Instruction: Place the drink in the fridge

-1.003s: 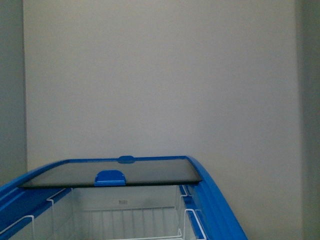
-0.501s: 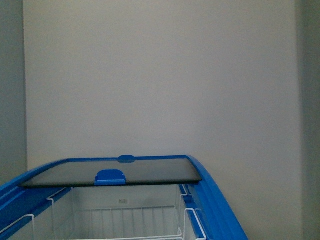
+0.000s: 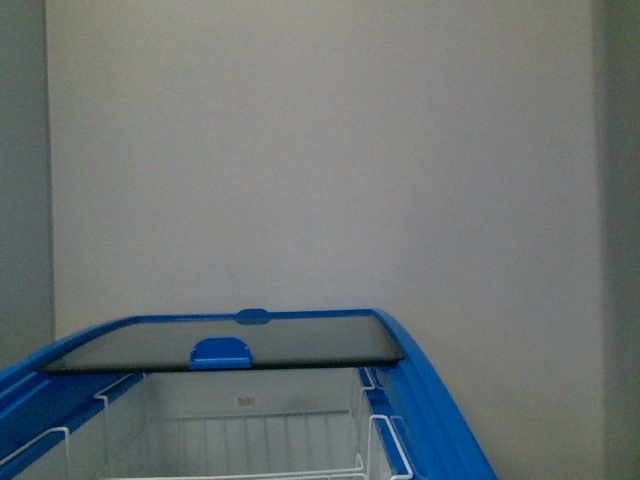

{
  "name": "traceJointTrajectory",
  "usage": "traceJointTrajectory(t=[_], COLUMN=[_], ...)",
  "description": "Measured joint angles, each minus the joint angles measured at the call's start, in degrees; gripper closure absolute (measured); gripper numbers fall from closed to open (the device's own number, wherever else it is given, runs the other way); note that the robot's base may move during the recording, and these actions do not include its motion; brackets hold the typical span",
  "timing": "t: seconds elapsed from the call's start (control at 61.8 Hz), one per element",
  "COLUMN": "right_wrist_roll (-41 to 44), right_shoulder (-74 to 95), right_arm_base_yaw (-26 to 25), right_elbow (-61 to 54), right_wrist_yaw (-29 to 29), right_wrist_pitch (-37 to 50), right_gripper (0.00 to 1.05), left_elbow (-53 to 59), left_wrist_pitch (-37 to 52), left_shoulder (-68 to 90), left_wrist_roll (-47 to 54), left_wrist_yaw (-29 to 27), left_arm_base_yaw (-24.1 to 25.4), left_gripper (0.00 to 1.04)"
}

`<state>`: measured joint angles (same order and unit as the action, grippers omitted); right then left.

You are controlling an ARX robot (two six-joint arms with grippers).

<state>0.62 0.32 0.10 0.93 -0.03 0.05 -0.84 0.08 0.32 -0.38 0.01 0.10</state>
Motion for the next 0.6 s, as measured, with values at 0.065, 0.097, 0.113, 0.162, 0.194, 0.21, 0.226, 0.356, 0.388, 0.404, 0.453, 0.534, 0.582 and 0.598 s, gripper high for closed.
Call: traceJointTrajectory(t=[0.065,0.097,0.113,0.162,0.194,0.21,0.226,0.356,0.388,0.404,0.453,0.534,0.582,0.598], right_wrist_roll=[0.0,0.0,0.0,0.0,0.0,0.0,0.0,0.0,0.0,0.0,0.0,0.0,0.0,0.0], right_shoulder=[0.0,0.0,0.0,0.0,0.0,0.0,0.0,0.0,0.0,0.0,0.0,0.0,0.0,0.0], right_arm_base_yaw=[0.0,0.0,0.0,0.0,0.0,0.0,0.0,0.0,0.0,0.0,0.0,0.0,0.0,0.0], right_elbow=[0.0,0.0,0.0,0.0,0.0,0.0,0.0,0.0,0.0,0.0,0.0,0.0,0.0,0.0], right_wrist_yaw=[0.0,0.0,0.0,0.0,0.0,0.0,0.0,0.0,0.0,0.0,0.0,0.0,0.0,0.0], right_wrist_pitch=[0.0,0.0,0.0,0.0,0.0,0.0,0.0,0.0,0.0,0.0,0.0,0.0,0.0,0.0], right_gripper=[0.47,0.42,0.4,0.3,0.23,0.2,0.17,0.07,0.07,0.07,0.07,0.07,0.07,0.07], left_elbow=[0.0,0.0,0.0,0.0,0.0,0.0,0.0,0.0,0.0,0.0,0.0,0.0,0.0,0.0], left_wrist_pitch=[0.0,0.0,0.0,0.0,0.0,0.0,0.0,0.0,0.0,0.0,0.0,0.0,0.0,0.0], left_shoulder=[0.0,0.0,0.0,0.0,0.0,0.0,0.0,0.0,0.0,0.0,0.0,0.0,0.0,0.0], left_wrist_roll=[0.0,0.0,0.0,0.0,0.0,0.0,0.0,0.0,0.0,0.0,0.0,0.0,0.0,0.0], left_wrist_yaw=[0.0,0.0,0.0,0.0,0.0,0.0,0.0,0.0,0.0,0.0,0.0,0.0,0.0,0.0], left_arm_base_yaw=[0.0,0.0,0.0,0.0,0.0,0.0,0.0,0.0,0.0,0.0,0.0,0.0,0.0,0.0], left_gripper=[0.08,0.08,0.08,0.08,0.08,0.08,0.08,0.08,0.08,0.08,0.08,0.08,0.08,0.08])
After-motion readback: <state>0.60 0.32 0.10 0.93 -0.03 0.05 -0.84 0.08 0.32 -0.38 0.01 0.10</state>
